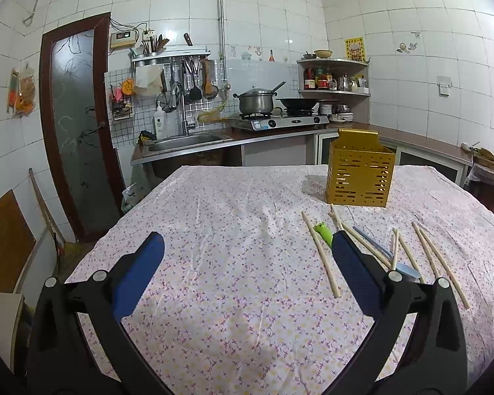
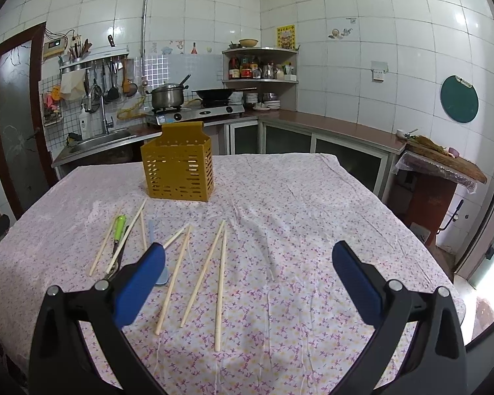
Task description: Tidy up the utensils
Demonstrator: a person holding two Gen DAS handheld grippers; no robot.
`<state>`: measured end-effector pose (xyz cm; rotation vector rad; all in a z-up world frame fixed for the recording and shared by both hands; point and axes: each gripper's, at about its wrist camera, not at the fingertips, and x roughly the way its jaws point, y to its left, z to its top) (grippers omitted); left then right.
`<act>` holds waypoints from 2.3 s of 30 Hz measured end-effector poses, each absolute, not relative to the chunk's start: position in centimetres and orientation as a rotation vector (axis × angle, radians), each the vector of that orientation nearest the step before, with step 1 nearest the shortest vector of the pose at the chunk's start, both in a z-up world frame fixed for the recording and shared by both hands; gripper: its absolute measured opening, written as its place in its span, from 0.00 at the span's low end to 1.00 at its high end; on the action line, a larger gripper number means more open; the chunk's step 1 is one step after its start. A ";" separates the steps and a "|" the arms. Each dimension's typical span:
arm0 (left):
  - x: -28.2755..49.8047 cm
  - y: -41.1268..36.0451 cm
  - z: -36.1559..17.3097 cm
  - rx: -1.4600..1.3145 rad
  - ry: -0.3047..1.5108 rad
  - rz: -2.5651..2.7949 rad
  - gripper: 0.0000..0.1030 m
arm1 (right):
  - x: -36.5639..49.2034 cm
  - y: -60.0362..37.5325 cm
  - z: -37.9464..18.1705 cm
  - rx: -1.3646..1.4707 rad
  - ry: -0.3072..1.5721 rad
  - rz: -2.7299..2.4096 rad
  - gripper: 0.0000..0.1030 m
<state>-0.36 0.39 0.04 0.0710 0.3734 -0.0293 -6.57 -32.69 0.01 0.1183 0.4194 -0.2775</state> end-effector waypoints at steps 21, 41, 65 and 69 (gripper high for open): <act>-0.1 0.8 0.0 0.047 0.410 -0.021 0.95 | -6.9 -32.7 0.1 0.116 0.412 -0.259 0.96; 0.1 0.6 -0.3 0.048 0.418 -0.024 0.95 | -7.1 -32.7 0.3 0.106 0.412 -0.259 0.96; 0.6 0.4 -0.6 0.053 0.441 -0.033 0.95 | -6.9 -32.8 0.5 0.103 0.422 -0.265 0.96; 1.0 0.4 -0.6 0.057 0.444 -0.030 0.95 | -6.6 -33.0 0.5 0.106 0.428 -0.268 0.96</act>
